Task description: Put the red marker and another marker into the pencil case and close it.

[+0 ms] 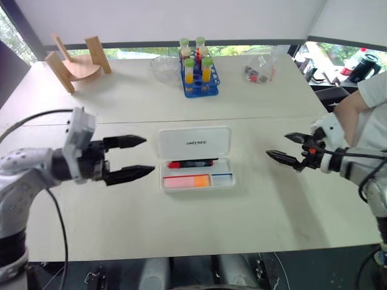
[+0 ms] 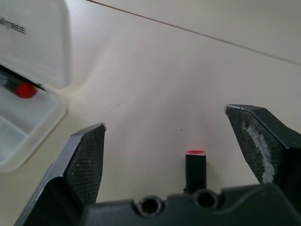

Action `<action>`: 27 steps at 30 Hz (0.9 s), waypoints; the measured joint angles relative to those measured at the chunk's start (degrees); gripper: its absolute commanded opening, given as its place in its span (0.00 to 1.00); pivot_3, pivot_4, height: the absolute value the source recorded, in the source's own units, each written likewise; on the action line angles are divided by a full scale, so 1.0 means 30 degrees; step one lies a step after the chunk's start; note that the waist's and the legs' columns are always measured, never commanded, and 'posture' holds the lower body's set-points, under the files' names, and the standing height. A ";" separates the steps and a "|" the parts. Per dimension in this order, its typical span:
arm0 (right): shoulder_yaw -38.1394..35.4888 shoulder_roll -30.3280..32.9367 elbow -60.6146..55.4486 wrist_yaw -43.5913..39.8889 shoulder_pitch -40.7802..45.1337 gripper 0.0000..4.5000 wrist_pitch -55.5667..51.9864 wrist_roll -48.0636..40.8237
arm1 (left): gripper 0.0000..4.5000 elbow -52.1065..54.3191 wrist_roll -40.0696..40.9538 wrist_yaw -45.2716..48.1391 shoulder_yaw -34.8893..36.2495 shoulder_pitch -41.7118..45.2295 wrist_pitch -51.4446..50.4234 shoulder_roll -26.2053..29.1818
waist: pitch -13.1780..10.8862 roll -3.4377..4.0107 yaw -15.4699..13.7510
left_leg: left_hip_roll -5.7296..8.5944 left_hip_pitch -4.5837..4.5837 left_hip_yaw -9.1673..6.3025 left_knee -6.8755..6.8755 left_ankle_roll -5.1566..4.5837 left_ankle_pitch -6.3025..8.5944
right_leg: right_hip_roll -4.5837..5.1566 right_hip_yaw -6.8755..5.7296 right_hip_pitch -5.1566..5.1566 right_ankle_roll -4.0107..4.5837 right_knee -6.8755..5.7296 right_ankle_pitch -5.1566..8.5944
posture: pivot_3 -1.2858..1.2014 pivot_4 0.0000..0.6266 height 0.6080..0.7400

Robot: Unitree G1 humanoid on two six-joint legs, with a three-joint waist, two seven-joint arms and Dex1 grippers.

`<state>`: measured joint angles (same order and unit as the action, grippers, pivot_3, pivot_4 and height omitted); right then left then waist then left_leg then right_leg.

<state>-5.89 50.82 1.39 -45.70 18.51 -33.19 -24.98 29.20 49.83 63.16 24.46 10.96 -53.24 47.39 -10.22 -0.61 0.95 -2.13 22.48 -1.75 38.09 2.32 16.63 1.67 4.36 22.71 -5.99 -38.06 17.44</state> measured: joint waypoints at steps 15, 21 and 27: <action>0.1329 -0.1355 0.7701 -0.2490 0.2005 0.36 0.4459 0.3010 | 1.00 0.1687 0.1555 -0.2474 0.1350 -0.2356 0.1014 0.0636 | 0.0004 0.0003 0.0056 | 0.0000 -0.0041 0.0002 -0.0010 0.0006 -0.0003 | -0.0009 0.0002 -0.0032 0.0006 0.0001 0.0000 | 0.52 0.24 1.00; 0.1215 -0.1403 0.5382 -0.2962 0.1284 0.00 0.3145 0.2972 | 1.00 0.1263 0.1463 -0.2434 0.1347 -0.2549 0.1763 0.1115 | -0.0002 0.0015 0.0078 | -0.0001 -0.0040 0.0001 -0.0017 0.0006 -0.0002 | -0.0012 0.0004 -0.0021 0.0007 0.0000 0.0001 | 0.52 0.24 1.00; 0.2061 -0.0176 -0.2317 -0.5979 0.1411 0.00 0.0295 0.0649 | 1.00 0.0998 0.1471 -0.2346 0.1337 -0.2844 0.1843 0.1427 | -0.0075 0.0134 0.0064 | -0.0007 -0.0028 -0.0013 -0.0039 0.0005 -0.0001 | -0.0020 0.0005 -0.0003 0.0006 -0.0002 0.0002 | 0.52 0.24 1.00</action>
<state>0.29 50.29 -5.56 -63.63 22.74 -32.31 -23.03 32.20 54.24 56.12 28.48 2.42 -47.71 51.67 -10.44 -0.20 1.14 -2.15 22.40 -1.79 37.98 2.34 16.62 1.61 4.38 22.71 -5.97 -38.07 17.45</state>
